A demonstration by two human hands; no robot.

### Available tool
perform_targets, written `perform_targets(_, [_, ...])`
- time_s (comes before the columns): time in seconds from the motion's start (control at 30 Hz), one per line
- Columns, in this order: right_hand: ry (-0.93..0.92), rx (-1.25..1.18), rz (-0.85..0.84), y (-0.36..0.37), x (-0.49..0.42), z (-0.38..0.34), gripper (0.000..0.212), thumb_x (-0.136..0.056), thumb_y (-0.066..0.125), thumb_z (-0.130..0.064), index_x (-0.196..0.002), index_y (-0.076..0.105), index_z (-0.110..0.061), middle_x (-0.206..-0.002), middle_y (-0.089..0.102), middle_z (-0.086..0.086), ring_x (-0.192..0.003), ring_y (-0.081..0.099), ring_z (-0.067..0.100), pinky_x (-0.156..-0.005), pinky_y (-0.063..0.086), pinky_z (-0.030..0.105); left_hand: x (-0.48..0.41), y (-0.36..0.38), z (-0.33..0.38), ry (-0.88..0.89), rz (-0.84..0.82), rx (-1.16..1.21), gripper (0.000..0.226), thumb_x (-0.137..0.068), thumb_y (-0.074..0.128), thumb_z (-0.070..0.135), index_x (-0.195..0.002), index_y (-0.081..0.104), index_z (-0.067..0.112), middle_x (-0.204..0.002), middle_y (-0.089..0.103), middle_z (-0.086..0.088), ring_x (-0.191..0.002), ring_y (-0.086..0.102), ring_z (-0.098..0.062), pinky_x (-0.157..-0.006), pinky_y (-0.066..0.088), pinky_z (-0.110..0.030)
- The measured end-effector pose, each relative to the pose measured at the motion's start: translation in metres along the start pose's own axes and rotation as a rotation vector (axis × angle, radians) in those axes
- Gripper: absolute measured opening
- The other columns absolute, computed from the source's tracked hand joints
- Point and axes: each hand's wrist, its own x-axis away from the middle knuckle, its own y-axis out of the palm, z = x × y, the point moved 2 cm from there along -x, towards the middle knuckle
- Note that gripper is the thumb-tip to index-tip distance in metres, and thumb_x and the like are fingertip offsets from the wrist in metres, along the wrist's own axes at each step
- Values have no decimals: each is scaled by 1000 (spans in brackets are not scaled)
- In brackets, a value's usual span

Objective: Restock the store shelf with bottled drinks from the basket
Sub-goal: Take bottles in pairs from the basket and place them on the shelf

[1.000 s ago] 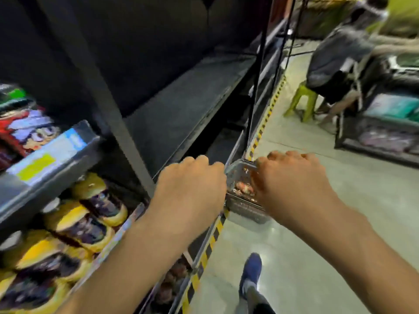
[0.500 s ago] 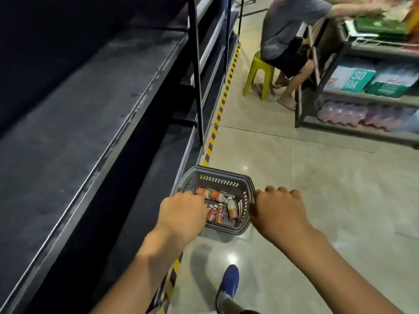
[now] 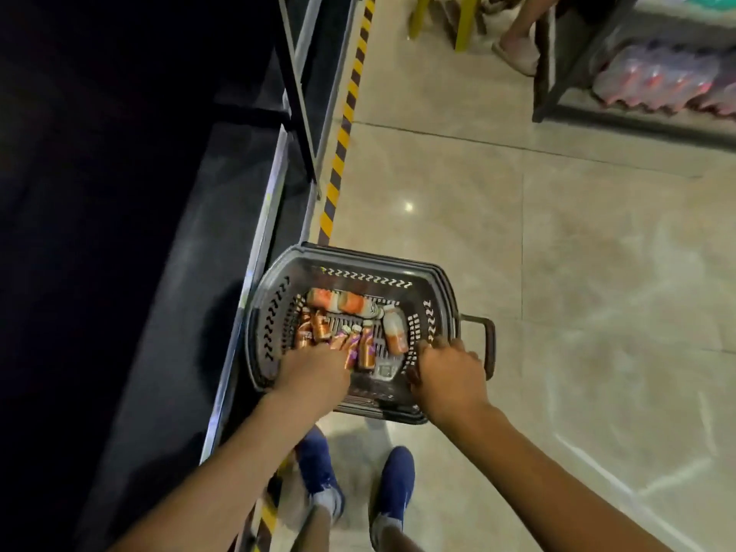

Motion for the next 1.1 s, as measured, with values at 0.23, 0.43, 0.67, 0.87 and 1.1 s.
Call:
perform_targets(0.23, [-22, 190, -171, 174, -174, -2, 51, -88, 65, -29, -135, 51, -15, -134, 53, 11, -125, 45, 32, -101, 40, 46, -186, 157, -34, 51, -86, -67, 27, -99, 46, 27, -121, 58, 18, -117, 62, -7, -107, 61, -28, -76, 40, -35])
perform_targets(0.43, [140, -104, -199, 308, -301, 13, 55, -91, 62, -31, -140, 43, -13, -137, 50, 11, -125, 47, 29, -105, 42, 43, -294, 300, -79, -137, -226, 3, 34, -93, 55, 25, -126, 53, 17, -114, 66, -6, -104, 64, -25, -86, 50, -39])
perform_targets(0.67, [423, -561, -123, 404, -389, 32, 84, -87, 68, -32, -151, 18, -7, -141, 38, 19, -126, 44, 35, -106, 42, 46, -370, 402, -101, -388, -299, 402, 50, -87, 67, 29, -130, 52, 11, -121, 57, -10, -105, 57, -24, -91, 49, -38])
perform_targets(0.87, [617, -680, 9, 443, -427, 36, 89, -74, 81, -38, -142, 30, -8, -131, 50, 17, -118, 52, 34, -99, 47, 50, -398, 436, -102, -519, -177, 382, 84, -73, 72, 55, -137, 42, 9, -131, 49, -15, -117, 52, -33, -94, 48, -44])
perform_targets(1.1, [621, -800, 41, 448, -425, 45, 67, -75, 80, -42, -122, 41, -15, -103, 57, 4, -95, 59, 23, -86, 53, 44, -408, 432, -93, -563, -179, 556, 53, -83, 73, 45, -123, 53, 16, -123, 56, -10, -110, 58, -29, -82, 47, -38])
